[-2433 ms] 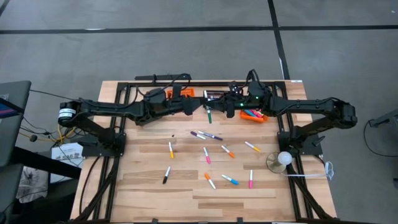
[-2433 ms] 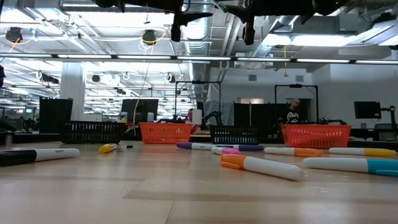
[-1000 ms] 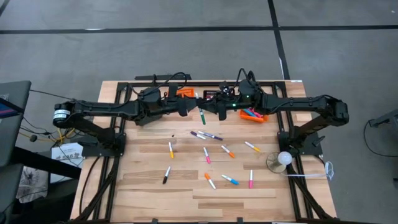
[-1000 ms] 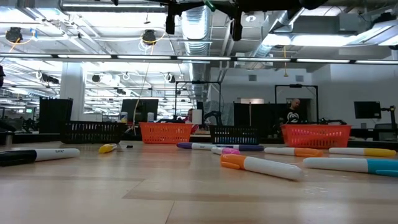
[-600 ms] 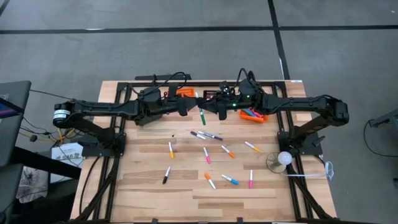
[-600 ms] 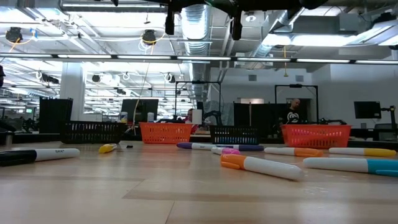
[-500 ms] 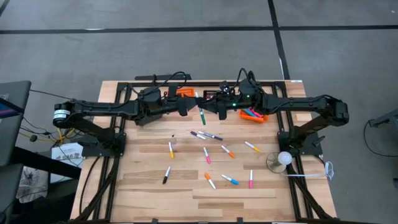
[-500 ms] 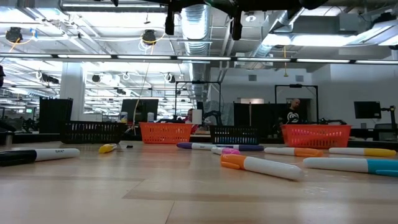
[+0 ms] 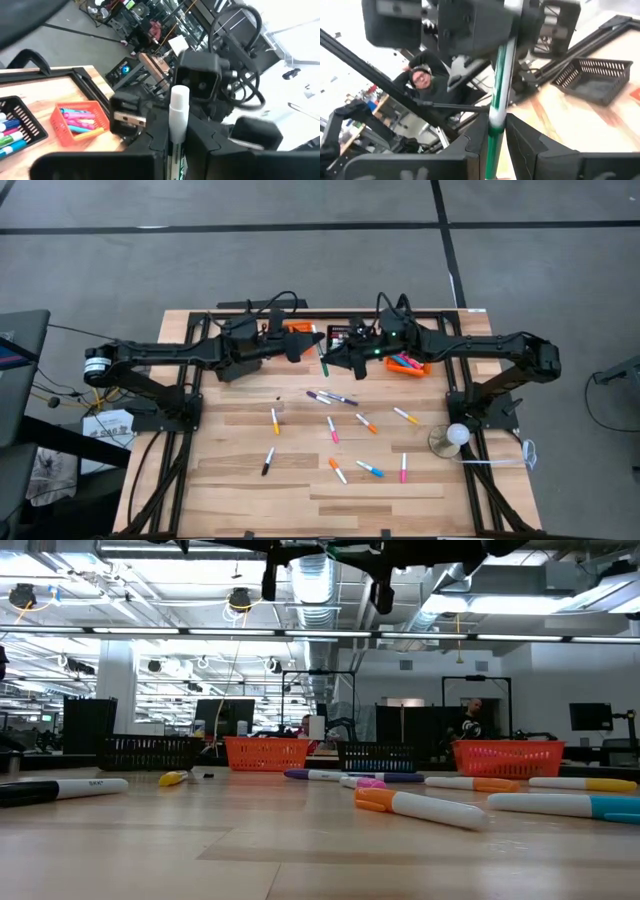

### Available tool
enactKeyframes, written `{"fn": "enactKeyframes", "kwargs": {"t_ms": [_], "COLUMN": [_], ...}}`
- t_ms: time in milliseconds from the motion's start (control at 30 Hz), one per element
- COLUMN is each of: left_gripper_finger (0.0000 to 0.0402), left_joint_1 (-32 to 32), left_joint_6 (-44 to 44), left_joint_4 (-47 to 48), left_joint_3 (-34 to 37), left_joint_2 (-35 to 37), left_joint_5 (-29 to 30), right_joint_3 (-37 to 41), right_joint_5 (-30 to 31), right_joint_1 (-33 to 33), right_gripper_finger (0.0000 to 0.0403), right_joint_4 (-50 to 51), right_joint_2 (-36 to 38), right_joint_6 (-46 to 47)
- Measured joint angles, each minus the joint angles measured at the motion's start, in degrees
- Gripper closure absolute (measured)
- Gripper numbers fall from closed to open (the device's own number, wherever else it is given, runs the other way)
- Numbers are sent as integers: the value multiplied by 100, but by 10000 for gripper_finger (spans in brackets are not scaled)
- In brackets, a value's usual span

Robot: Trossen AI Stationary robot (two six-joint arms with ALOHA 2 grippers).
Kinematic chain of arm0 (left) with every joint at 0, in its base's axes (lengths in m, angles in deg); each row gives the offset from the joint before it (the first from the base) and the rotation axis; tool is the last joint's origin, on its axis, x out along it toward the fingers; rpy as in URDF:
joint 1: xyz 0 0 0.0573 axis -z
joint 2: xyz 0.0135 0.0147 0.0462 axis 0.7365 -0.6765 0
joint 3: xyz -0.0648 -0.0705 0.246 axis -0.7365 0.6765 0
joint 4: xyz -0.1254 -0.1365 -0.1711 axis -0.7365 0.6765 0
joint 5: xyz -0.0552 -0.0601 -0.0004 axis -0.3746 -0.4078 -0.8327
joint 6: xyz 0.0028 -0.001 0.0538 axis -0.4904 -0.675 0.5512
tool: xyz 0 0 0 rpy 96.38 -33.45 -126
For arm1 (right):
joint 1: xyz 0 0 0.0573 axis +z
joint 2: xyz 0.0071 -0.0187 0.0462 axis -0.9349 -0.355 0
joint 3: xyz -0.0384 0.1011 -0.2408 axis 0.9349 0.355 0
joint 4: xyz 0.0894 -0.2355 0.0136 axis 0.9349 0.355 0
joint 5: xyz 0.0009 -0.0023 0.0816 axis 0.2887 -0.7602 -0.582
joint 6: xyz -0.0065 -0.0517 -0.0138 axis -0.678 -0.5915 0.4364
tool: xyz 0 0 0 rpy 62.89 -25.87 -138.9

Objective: Pick & Place Markers
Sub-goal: Put the green marker into the left orange bin

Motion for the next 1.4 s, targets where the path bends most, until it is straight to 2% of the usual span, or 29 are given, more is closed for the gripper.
{"fn": "enactKeyframes", "kwargs": {"t_ms": [867,1000,1200,1400], "left_gripper_finger": [369,369,368,368], "left_joint_1": [-446,-593,-753,-999], "left_joint_6": [179,768,2470,3893], "left_joint_4": [411,1054,1798,2105], "left_joint_3": [-7,-7,-7,-7], "left_joint_2": [42,42,42,-229], "left_joint_5": [103,185,1014,1394], "right_joint_3": [4,4,4,4], "right_joint_5": [-58,-15,558,595], "right_joint_1": [-91,-279,-690,-1119], "right_gripper_finger": [346,346,346,346], "right_joint_4": [955,1663,2748,3034], "right_joint_2": [120,412,1022,1303], "right_joint_6": [-804,-1211,-1817,-2369]}}
